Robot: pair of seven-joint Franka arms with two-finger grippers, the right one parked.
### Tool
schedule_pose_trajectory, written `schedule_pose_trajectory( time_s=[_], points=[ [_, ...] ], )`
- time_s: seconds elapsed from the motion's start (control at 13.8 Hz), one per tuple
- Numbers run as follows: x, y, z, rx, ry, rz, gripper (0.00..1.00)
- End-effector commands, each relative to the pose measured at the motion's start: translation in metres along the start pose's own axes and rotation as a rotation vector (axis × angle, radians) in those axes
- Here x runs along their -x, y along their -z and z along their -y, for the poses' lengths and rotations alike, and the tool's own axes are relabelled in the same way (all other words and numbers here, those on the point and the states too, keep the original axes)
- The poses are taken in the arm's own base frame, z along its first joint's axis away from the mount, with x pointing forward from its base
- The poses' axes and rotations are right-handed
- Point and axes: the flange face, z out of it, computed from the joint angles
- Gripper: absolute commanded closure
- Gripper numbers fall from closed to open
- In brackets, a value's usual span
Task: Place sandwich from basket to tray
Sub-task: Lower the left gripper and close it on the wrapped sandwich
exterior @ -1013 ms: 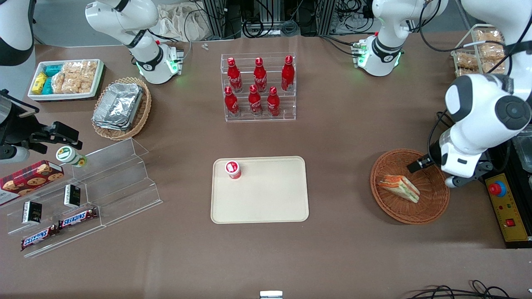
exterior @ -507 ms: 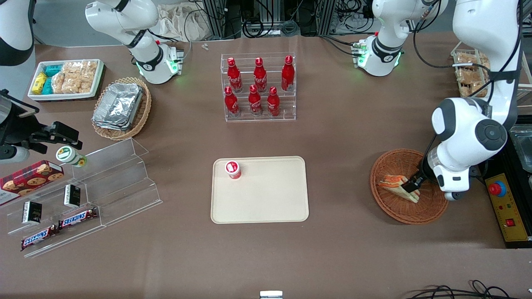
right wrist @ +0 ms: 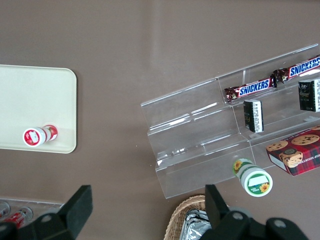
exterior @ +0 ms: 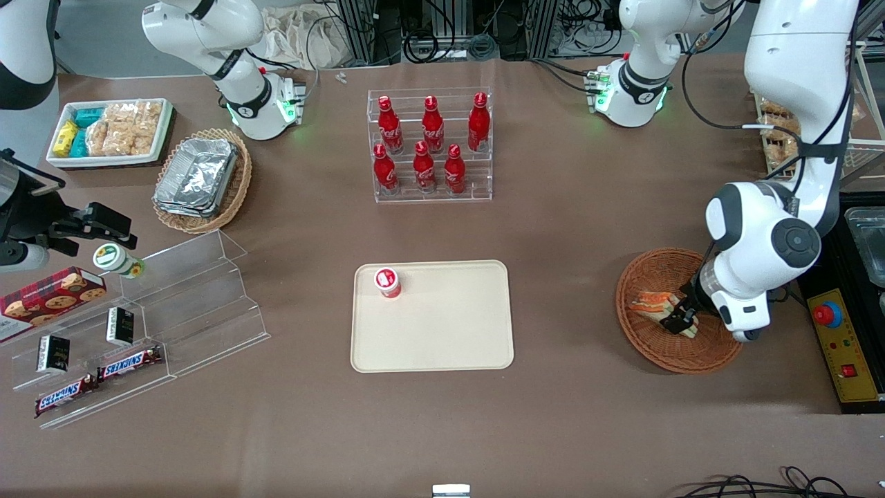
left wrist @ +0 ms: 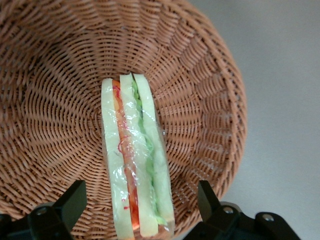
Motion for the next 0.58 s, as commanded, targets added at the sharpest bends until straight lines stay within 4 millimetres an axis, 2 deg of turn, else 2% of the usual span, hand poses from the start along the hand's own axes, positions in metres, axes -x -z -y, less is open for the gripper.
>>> schedule_pose_trajectory(
  time_s=[0.0, 0.29, 0.51],
  points=[
    [-0.001, -0.012, -0.006, 0.024, 0.046, -0.02, 0.01],
    [-0.002, -0.024, -0.005, 0.019, 0.054, -0.018, 0.02],
    [-0.002, -0.026, -0.004, 0.016, 0.055, -0.018, 0.1]
  ],
)
